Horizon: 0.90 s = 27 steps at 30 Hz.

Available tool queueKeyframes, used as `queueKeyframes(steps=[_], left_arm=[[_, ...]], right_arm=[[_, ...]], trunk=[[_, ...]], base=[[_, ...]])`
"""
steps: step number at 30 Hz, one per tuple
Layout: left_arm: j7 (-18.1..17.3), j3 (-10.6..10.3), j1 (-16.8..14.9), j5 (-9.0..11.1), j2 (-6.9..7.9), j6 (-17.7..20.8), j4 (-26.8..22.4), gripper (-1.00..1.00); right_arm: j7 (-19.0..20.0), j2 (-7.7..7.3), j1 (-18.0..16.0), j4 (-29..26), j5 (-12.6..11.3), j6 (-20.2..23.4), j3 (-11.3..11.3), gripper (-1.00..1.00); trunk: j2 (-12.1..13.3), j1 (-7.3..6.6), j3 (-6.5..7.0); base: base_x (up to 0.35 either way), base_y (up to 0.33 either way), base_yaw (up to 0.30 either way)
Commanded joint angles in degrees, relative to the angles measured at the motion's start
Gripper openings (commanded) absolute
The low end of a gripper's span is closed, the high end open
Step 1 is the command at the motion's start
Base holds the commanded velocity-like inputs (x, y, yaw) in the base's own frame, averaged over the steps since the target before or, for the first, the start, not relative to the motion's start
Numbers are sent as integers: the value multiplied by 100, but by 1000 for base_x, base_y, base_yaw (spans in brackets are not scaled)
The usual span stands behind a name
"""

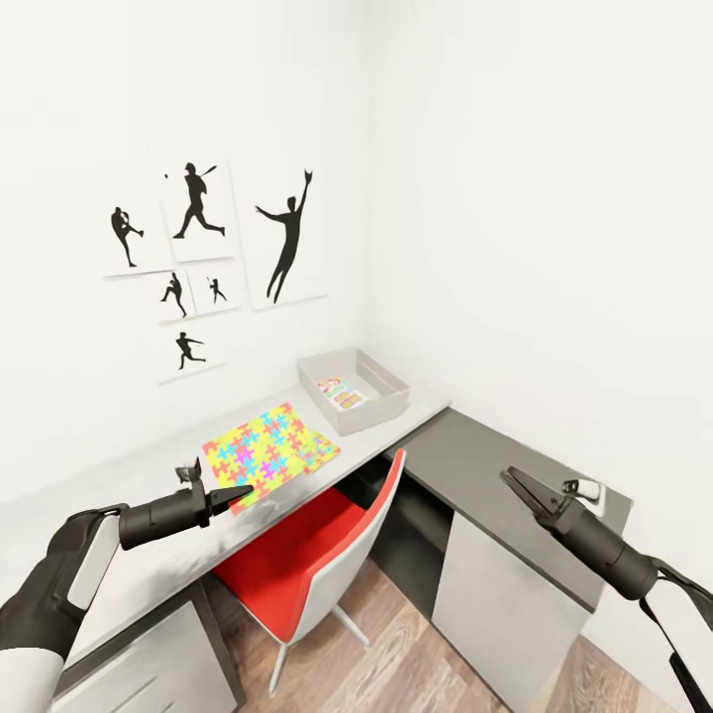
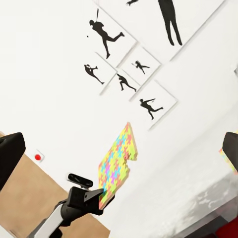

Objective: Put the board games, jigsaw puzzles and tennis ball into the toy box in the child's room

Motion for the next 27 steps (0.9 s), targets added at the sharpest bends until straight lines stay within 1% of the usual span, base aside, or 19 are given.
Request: queueKeyframes(steps=[1, 6, 18, 27], left_arm=[[-22, 4, -4, -15, 0, 22, -1, -100], [-35, 10, -4, -10, 8, 22, -6, -100], [-37, 9, -4, -1, 62, 22, -10, -100], [-37, 13, -4, -5, 66, 22, -10, -100]], right_arm=[[1, -2, -5, 1, -36, 16, -1, 100], [9, -5, -5, 0, -37, -72, -1, 100], [10, -31, 4, 9, -37, -83, -8, 100], [10, -32, 4, 14, -37, -87, -9, 100]], trunk=[[34, -20, 18], [234, -130, 152], [716, -394, 475], [1077, -591, 717]], base=[[0, 0, -75], [0, 0, -70], [0, 0, -62], [0, 0, -13]])
